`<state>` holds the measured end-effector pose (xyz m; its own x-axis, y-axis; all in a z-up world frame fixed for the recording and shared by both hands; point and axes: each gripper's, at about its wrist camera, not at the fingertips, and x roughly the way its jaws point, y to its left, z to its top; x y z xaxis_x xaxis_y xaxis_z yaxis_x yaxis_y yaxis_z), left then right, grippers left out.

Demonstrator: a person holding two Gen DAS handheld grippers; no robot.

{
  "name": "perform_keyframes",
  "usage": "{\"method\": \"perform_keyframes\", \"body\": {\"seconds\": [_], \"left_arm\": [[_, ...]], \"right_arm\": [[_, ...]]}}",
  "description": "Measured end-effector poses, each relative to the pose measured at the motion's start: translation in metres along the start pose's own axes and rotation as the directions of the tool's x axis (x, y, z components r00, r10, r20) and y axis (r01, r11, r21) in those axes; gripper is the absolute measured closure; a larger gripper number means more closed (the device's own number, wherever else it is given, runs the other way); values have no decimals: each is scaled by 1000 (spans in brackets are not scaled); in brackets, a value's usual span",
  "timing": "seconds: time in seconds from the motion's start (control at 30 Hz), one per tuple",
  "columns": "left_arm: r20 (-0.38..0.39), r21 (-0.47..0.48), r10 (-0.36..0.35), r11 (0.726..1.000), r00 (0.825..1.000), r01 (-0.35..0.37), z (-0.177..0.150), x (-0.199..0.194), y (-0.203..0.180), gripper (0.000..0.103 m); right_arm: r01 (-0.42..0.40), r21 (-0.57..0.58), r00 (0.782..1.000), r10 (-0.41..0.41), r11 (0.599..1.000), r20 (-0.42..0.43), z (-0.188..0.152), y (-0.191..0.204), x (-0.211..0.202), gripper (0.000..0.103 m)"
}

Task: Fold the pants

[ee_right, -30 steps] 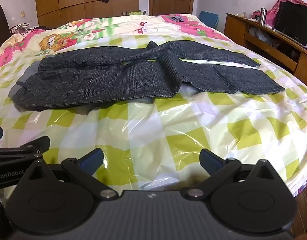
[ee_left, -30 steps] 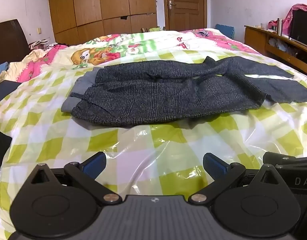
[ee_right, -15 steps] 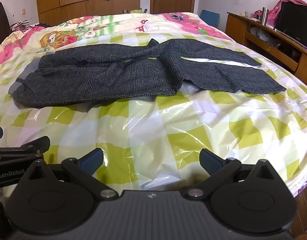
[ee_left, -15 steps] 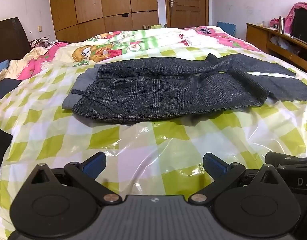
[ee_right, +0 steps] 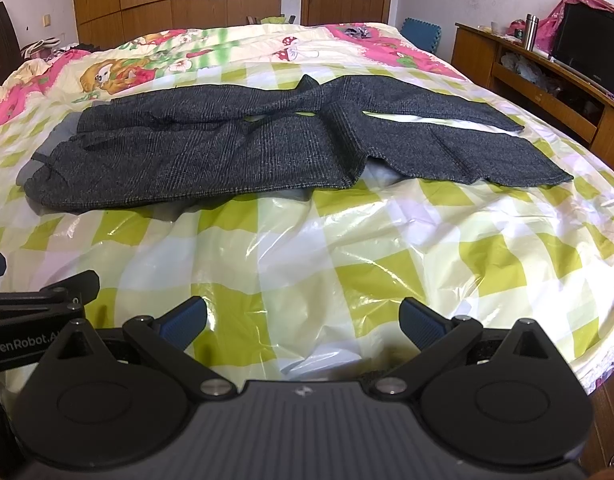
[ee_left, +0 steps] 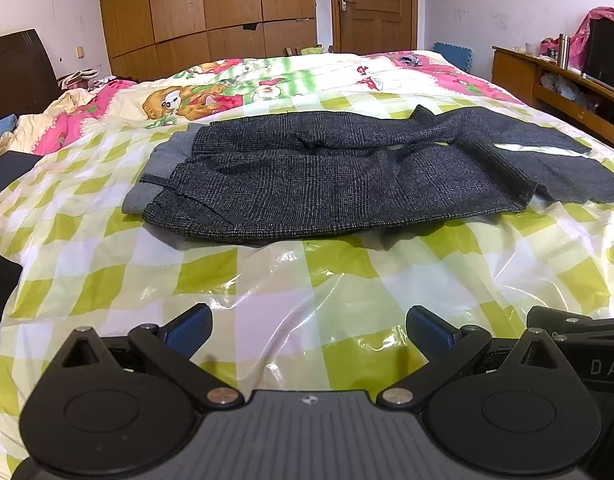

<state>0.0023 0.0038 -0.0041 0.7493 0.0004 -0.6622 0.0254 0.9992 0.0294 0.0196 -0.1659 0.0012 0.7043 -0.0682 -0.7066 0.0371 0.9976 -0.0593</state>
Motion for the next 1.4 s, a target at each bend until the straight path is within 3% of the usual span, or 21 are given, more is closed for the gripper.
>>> {"method": "perform_keyframes", "body": {"seconds": [1.4], "left_arm": [[-5, 8, 2, 1000, 1000, -2, -1, 2, -1, 0]], "right_arm": [[3, -13, 1000, -3, 1000, -21, 0, 2, 2, 1]]}}
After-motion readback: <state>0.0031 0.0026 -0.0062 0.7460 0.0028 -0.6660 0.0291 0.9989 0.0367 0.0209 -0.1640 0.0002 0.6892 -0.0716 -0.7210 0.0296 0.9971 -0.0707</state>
